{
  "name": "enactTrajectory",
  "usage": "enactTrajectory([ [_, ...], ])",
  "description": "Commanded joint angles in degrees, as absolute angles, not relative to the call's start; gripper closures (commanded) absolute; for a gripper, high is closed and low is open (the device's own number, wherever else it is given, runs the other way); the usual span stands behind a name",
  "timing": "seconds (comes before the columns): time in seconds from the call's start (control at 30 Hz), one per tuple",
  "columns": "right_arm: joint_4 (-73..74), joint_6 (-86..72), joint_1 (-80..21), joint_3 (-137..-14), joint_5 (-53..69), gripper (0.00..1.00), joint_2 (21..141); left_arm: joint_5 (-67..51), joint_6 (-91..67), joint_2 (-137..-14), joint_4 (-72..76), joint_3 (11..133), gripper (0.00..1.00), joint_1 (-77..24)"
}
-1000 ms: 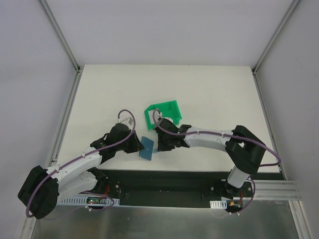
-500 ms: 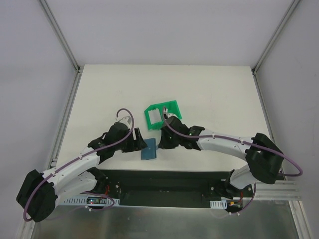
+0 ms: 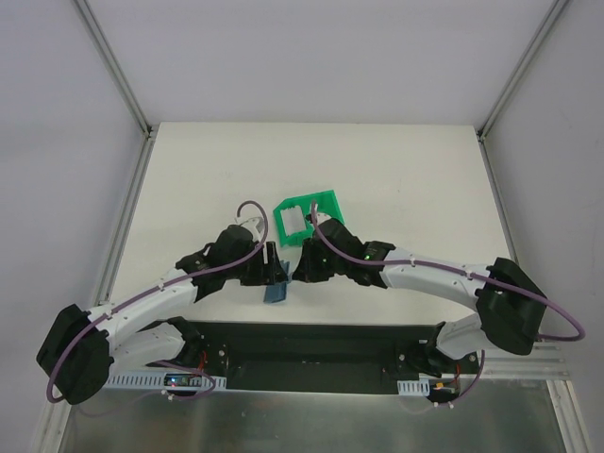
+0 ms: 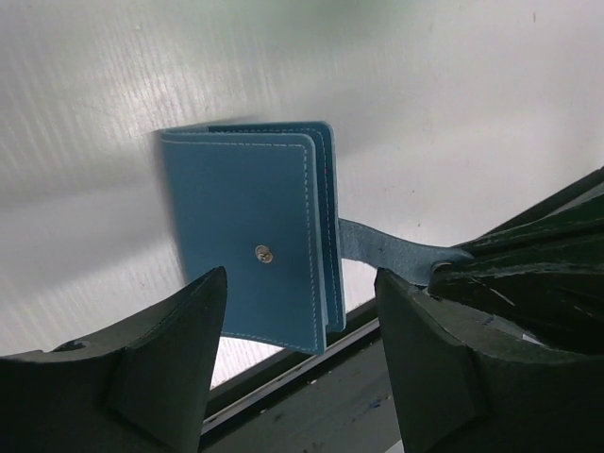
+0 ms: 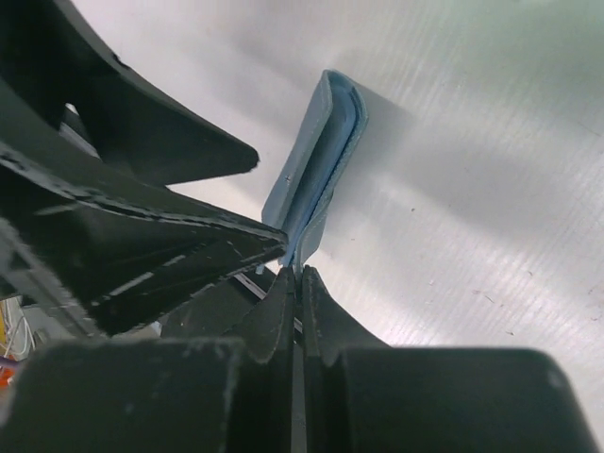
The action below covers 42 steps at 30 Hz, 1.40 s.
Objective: Put the credit cards into the card holder
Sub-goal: Open the card holder at the center of the board.
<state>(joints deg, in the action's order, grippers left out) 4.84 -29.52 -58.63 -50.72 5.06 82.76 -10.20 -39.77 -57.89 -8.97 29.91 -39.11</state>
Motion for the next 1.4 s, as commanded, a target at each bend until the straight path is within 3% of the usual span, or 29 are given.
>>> enactTrajectory([
  [0.0, 1.06, -29.18, -58.89, -51.06, 6.41, 1.0, 79.54, -10.9, -38.23, -59.23, -9.58, 32.34, 0.38, -40.6],
  [0.23, 0.44, -28.74, -58.89, -50.63, 6.68, 1.0, 79.37, -9.06, -37.88, -59.94, -11.07, 32.61, 0.47, -41.13],
  [0.93, 2.64, -28.56, -58.8, -50.71, 5.1, 1.0, 80.16, -6.15, -35.86, -59.68, -13.62, 34.28, 0.53, -41.13],
  [1.37, 2.9, -28.56, -58.89, -50.1, 3.78, 1.0, 79.19, -2.38, -34.45, -59.15, -16.7, 34.1, 0.83, -41.13],
])
